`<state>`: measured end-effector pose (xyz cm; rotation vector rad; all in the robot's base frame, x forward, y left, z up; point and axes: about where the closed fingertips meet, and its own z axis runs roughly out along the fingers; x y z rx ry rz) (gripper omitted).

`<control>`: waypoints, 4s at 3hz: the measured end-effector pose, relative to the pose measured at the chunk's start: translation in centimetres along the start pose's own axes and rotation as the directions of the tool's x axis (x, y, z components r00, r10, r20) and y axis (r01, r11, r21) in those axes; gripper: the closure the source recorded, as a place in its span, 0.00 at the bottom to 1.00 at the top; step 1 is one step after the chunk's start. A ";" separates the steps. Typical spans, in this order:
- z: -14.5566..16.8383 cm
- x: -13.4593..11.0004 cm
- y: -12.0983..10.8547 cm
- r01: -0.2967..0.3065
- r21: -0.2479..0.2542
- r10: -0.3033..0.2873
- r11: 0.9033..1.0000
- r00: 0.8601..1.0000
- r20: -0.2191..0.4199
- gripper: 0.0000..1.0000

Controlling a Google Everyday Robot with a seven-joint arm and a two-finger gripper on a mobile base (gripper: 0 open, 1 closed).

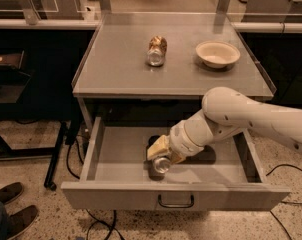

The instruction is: Place redbull can into top drawer

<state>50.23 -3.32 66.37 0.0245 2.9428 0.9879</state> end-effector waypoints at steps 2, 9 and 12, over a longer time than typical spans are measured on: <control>0.3 -1.3 -1.4 -0.034 -0.014 0.035 0.999 0.999 0.031 1.00; 2.9 -0.8 -5.0 -0.153 -0.001 0.153 0.988 0.987 0.056 0.27; 2.9 -0.8 -5.0 -0.153 -0.001 0.153 0.988 0.987 0.056 0.00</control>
Offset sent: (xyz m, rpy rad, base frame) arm 0.0261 -0.0238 -0.0132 0.0233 -0.0230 -0.0917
